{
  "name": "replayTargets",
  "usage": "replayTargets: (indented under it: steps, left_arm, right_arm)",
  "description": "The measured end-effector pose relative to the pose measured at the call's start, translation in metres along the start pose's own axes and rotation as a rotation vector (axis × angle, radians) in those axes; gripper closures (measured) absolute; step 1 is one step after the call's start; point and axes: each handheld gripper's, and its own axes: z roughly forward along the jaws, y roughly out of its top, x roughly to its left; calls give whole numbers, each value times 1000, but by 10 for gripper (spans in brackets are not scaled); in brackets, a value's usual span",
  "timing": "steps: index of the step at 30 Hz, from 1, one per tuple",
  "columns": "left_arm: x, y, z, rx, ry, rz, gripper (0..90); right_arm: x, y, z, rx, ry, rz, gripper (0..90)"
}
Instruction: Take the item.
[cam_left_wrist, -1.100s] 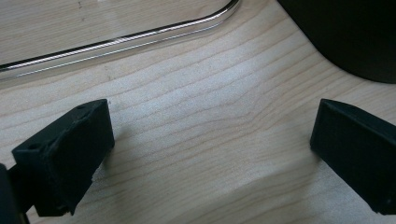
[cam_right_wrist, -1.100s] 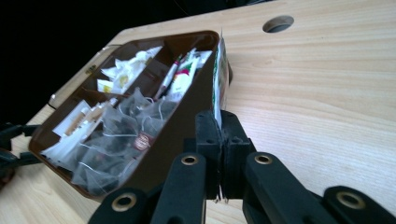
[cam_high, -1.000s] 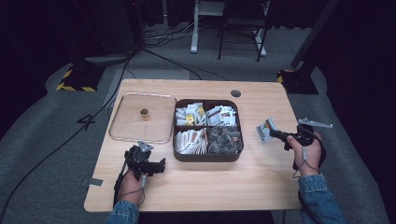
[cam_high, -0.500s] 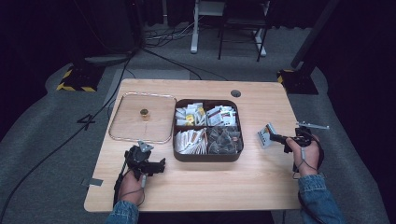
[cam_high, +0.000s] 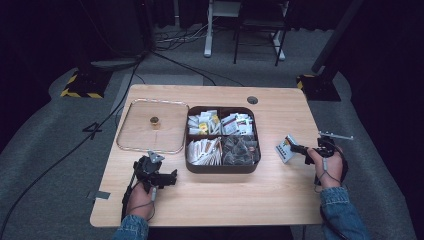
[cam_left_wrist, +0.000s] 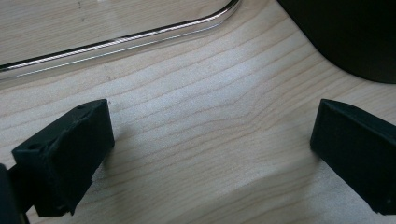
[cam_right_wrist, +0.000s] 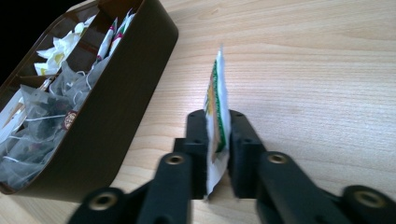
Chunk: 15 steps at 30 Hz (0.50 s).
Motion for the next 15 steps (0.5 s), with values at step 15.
replayTargets:
  steps: [15]
  left_arm:
    - [0, 0, 0, 0, 0, 0, 0]
  right_arm:
    - [-12, 0, 3, -90, -112, -93, 396]
